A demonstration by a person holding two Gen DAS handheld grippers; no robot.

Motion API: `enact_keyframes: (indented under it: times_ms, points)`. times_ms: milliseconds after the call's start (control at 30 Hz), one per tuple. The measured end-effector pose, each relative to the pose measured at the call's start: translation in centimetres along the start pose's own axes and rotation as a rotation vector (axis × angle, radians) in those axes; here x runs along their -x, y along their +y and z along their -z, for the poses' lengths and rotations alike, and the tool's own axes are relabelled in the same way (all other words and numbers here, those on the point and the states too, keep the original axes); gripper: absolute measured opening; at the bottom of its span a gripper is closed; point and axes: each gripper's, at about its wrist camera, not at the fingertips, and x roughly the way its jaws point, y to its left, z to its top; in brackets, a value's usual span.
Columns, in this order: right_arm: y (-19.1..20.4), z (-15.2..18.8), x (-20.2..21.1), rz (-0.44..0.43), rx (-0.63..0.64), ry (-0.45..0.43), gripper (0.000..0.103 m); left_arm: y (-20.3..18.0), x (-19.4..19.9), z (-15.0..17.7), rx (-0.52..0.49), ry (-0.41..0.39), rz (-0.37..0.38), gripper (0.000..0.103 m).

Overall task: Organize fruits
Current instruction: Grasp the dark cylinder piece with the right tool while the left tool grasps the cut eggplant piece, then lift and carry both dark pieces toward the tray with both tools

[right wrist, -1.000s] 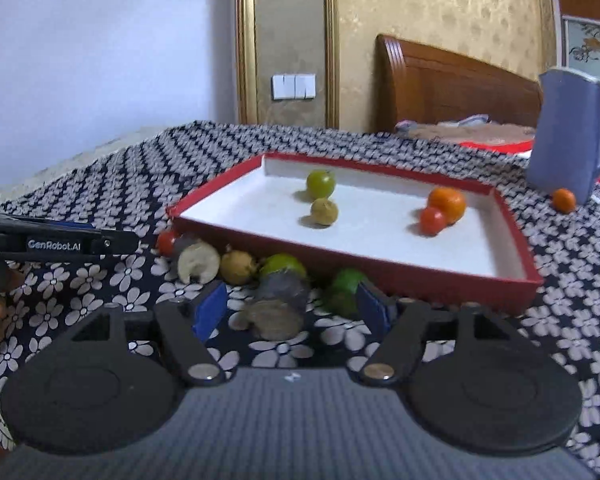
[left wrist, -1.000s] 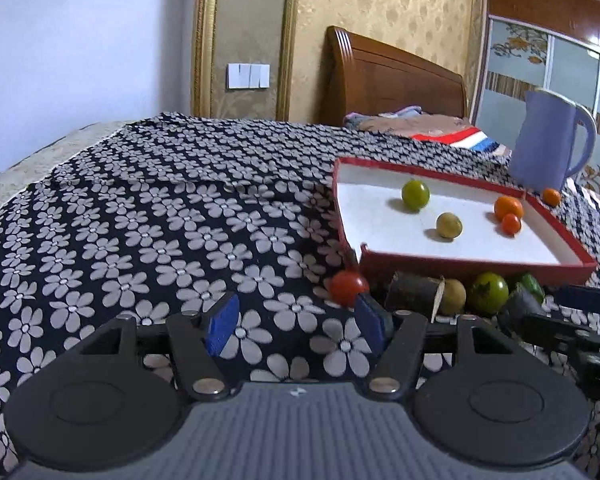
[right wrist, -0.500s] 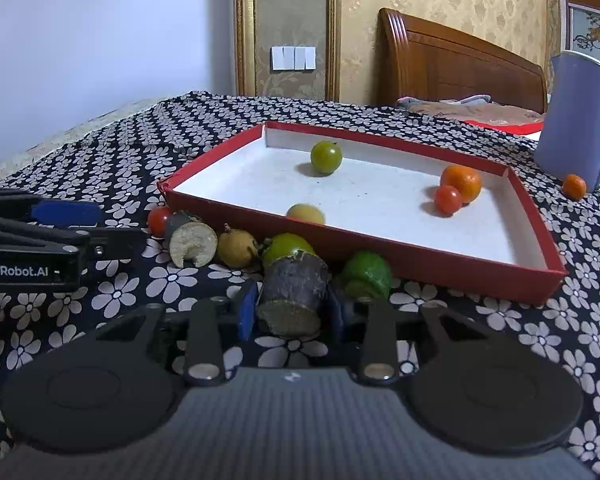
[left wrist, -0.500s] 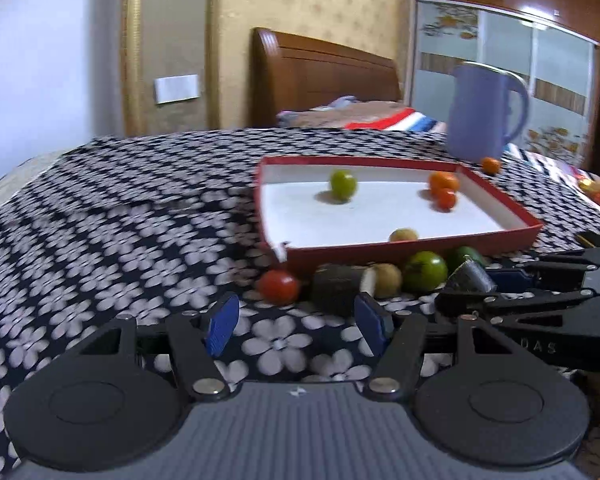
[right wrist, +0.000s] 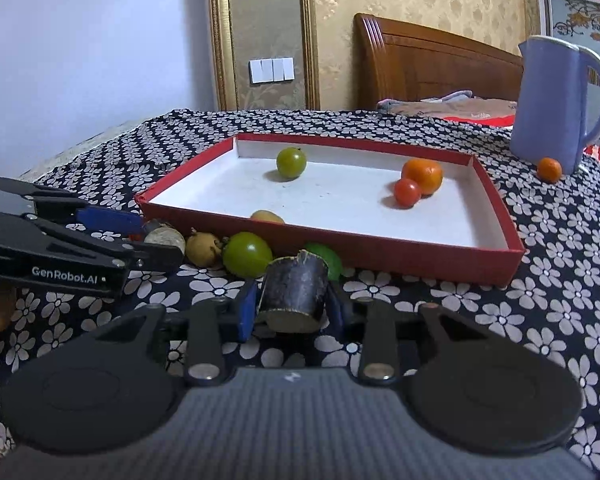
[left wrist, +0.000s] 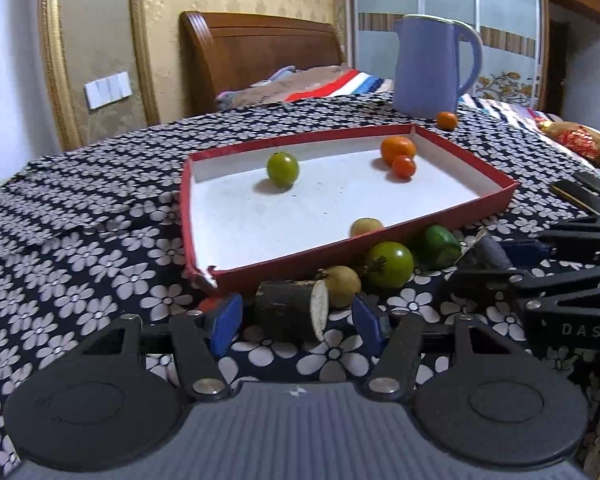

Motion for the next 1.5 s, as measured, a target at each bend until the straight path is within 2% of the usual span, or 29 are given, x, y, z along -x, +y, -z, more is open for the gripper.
enact_keyframes:
  times_ms: [200, 300, 333, 367, 467, 700, 933, 1067, 1200, 1500]
  points:
    - [0.2, 0.1, -0.1, -0.006, 0.004, -0.001, 0.034, -0.1, -1.4, -0.3, -0.014, 0.034, 0.016, 0.057]
    - [0.3, 0.0, 0.0, -0.004, 0.006, -0.004, 0.034, 0.0, -1.7, -0.3, 0.009, 0.041, 0.024, 0.051]
    - [0.3, 0.0, 0.0, -0.003, 0.005, -0.005, 0.034, 0.0, -1.6, -0.3, 0.010, 0.038, 0.021, 0.046]
    - [0.2, 0.0, 0.0, -0.002, 0.003, -0.006, 0.034, -0.1, -1.3, -0.2, 0.008, 0.032, 0.017, 0.037]
    - [0.2, 0.0, 0.0, -0.002, 0.001, -0.006, 0.034, -0.5, -0.6, 0.2, 0.002, 0.012, -0.008, 0.032]
    - [0.2, 0.4, 0.3, -0.004, 0.003, -0.010, 0.034, -2.7, 0.8, 0.9, 0.026, -0.025, -0.118, 0.032]
    - [-0.5, 0.4, 1.6, 0.012, -0.007, -0.034, 0.034, -4.2, 2.8, 1.5, 0.129, -0.060, -0.156, 0.032]
    - [-0.8, -0.1, 2.6, 0.026, -0.013, -0.064, 0.034, -4.1, 3.5, 0.6, 0.177, -0.082, -0.194, 0.032]
    - [-1.4, -1.3, 3.8, 0.043, -0.032, -0.114, 0.034, -4.7, 3.9, -1.1, 0.165, -0.127, -0.220, 0.032]
    - [-2.9, -4.1, 5.3, 0.077, -0.037, -0.182, 0.034, -7.0, 3.5, -4.5, 0.101, -0.199, -0.217, 0.032]
